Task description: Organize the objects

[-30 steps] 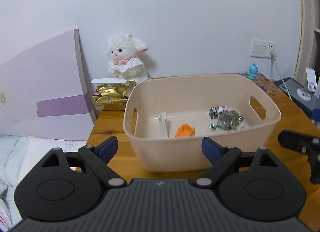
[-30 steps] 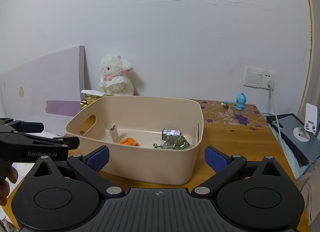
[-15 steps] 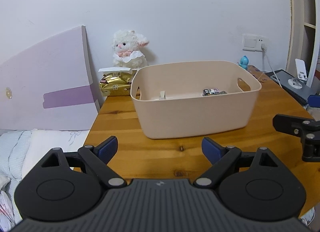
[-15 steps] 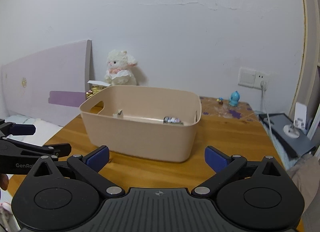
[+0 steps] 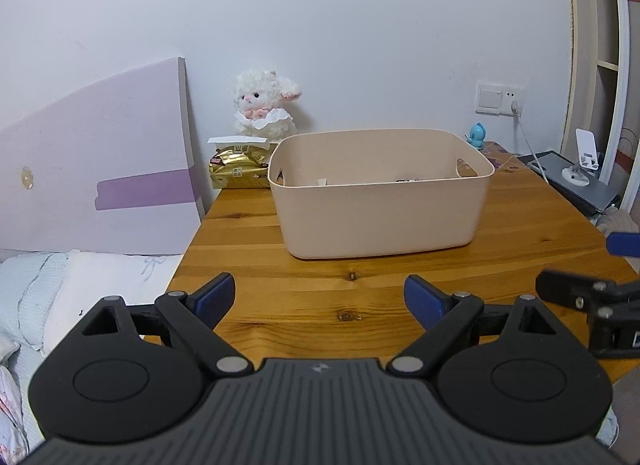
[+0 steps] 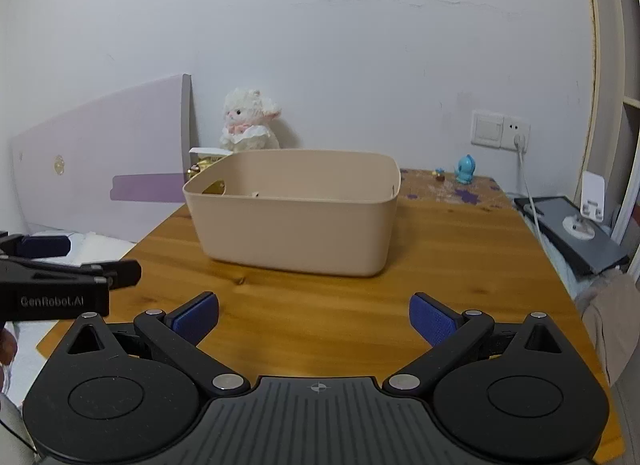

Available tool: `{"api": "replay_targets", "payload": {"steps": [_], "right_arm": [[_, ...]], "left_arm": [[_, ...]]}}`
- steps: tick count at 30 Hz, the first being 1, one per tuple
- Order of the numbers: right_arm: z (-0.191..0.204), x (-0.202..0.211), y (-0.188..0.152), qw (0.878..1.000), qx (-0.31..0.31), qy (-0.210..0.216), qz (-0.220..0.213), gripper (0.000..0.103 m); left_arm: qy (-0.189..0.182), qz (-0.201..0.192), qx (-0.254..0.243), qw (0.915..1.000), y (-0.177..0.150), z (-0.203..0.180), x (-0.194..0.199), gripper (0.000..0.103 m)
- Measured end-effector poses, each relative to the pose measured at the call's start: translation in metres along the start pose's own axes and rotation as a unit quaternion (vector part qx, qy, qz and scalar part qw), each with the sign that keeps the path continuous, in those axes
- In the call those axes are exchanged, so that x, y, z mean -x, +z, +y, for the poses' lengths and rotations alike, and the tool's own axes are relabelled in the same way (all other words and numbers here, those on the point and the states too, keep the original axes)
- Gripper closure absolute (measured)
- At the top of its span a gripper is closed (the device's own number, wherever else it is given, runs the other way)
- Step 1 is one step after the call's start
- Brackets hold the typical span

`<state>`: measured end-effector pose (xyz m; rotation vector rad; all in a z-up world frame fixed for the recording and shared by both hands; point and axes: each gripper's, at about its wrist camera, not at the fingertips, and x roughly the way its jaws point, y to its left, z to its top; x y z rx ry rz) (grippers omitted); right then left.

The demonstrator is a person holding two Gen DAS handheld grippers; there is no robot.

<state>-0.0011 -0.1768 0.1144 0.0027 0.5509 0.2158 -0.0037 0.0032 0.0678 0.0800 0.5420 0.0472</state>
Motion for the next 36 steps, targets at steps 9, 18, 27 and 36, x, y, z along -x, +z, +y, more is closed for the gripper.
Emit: {"api": "replay_targets", "payload": {"steps": [9, 18, 27, 36], "right_arm": [[-0.002, 0.021, -0.012, 1.0, -0.005, -0.014, -0.008, 0.0], [-0.003, 0.038, -0.013, 0.999, 0.002, -0.027, -0.019, 0.0], [-0.001, 0.047, -0.013, 0.999, 0.009, -0.029, -0.021, 0.0], [0.0, 0.049, -0.015, 0.999, 0.008, -0.026, -0.016, 0.0]], "left_arm": [[0.005, -0.009, 0.006, 0.9999, -0.007, 0.003, 0.022, 0.011], [-0.009, -0.008, 0.024, 0.9996, -0.017, 0.001, 0.045, 0.011], [-0.001, -0.012, 0.022, 0.9997, -0.025, 0.002, 0.059, 0.011], [0.001, -0.009, 0.019, 0.9998, -0.027, 0.003, 0.062, 0.011]]}}
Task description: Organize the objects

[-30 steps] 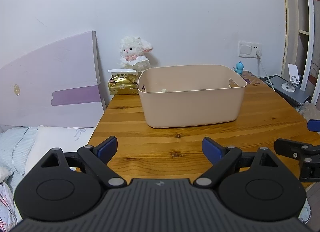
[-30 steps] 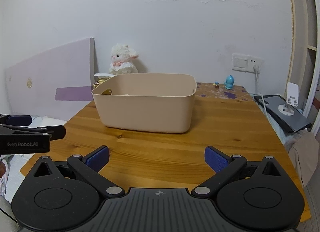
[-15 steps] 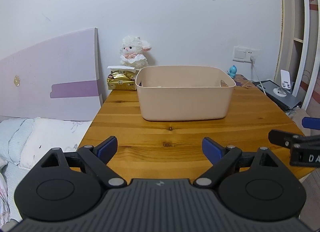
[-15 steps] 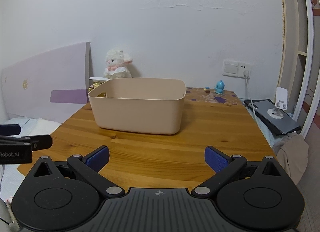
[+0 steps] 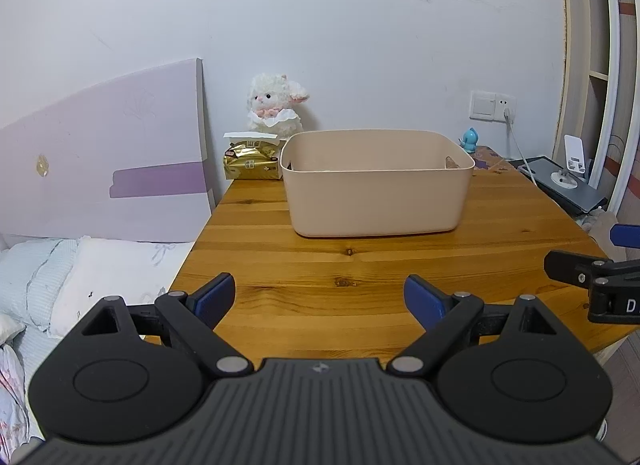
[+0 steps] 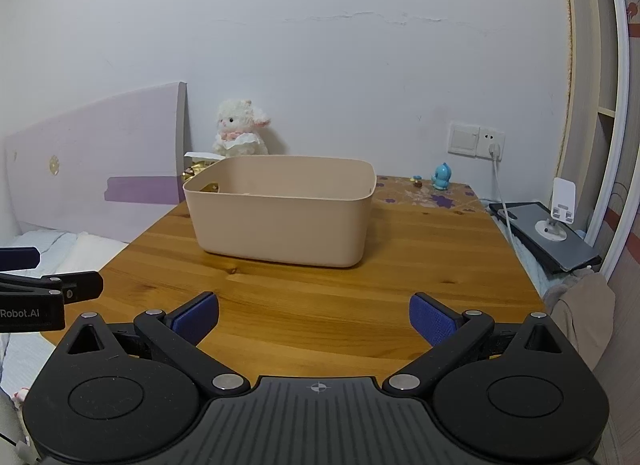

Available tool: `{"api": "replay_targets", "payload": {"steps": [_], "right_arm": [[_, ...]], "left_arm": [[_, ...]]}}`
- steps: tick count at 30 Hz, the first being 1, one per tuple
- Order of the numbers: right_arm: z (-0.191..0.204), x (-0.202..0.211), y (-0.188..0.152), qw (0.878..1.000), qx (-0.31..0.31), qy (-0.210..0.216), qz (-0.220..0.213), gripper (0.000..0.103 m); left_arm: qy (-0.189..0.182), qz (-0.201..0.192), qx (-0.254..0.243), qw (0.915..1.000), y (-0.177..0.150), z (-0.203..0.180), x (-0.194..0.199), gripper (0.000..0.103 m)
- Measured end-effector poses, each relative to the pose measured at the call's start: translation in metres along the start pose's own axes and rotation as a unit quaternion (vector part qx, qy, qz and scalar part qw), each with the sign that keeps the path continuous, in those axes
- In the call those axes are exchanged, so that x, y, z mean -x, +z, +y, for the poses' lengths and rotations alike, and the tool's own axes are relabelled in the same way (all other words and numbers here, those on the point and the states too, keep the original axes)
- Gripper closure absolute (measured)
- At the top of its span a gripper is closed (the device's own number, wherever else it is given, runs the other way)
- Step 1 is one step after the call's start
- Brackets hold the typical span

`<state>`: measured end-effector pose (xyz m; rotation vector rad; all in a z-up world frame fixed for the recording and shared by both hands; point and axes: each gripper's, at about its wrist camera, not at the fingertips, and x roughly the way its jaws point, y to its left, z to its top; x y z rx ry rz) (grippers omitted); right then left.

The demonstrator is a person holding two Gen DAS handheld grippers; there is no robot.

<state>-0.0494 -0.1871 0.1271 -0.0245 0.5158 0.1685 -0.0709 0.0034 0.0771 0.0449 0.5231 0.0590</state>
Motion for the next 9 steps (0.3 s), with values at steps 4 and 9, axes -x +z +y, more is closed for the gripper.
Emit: {"api": "replay_targets", "payload": {"steps": [4, 9], "right_arm": [[0.0, -0.0009, -0.0023, 1.0, 0.0, 0.002, 0.004, 0.0], [-0.0026, -0.0064, -0.0056, 1.0, -0.005, 0.004, 0.012, 0.0]], "left_arm": [[0.006, 0.0, 0.002, 1.0, 0.0002, 0.0013, 0.0008, 0.011], [0.018, 0.001, -0.002, 0.9998, -0.0004, 0.0008, 0.0014, 0.01]]}}
